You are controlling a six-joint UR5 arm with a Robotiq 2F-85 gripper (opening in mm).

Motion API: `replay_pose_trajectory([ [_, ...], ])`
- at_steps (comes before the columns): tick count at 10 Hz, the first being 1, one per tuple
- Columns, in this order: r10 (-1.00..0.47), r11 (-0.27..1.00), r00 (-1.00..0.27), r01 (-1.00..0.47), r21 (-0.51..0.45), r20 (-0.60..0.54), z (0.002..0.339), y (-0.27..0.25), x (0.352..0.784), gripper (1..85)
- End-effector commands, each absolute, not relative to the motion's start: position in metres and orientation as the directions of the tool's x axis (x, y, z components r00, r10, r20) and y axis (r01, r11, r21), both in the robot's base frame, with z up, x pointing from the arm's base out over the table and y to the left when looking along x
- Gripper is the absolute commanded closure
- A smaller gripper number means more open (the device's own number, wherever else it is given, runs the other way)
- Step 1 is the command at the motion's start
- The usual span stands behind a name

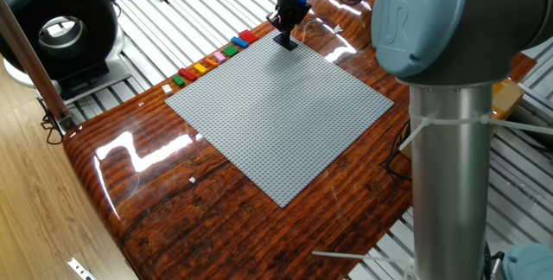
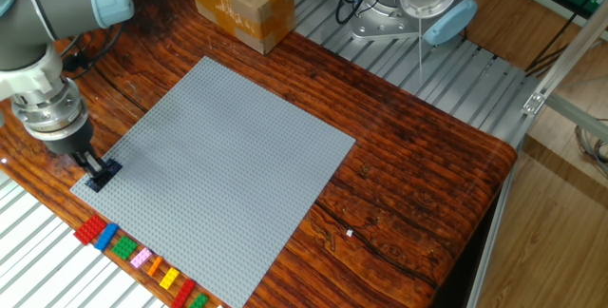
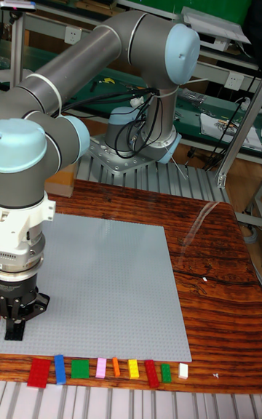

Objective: Build with small Lego blocks

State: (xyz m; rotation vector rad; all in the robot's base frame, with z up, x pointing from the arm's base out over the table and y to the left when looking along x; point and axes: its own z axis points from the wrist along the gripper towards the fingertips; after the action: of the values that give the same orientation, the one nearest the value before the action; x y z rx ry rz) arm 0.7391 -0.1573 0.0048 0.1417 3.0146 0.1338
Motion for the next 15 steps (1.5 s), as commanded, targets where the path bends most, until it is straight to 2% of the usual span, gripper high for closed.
replay_pose_trajectory([
  [1, 0.100, 0.991, -0.987, 0.088, 0.104, -0.124, 0.007, -0.157, 0.741, 84.7],
  [6, 0.086, 0.993, -0.988, 0.076, 0.088, -0.128, 0.007, -0.161, 0.741, 84.7],
  [8, 0.071, 0.995, -0.996, 0.066, 0.076, -0.060, 0.012, -0.163, 0.725, 83.7],
  [10, 0.074, 0.996, -0.997, 0.072, 0.054, -0.038, 0.013, -0.168, 0.721, 80.7],
  [12, 0.099, 0.995, -0.994, 0.098, 0.023, -0.040, 0.013, -0.167, 0.724, 83.3],
  [15, 0.116, 0.993, -0.993, 0.115, 0.027, -0.035, 0.014, -0.164, 0.724, 84.7],
])
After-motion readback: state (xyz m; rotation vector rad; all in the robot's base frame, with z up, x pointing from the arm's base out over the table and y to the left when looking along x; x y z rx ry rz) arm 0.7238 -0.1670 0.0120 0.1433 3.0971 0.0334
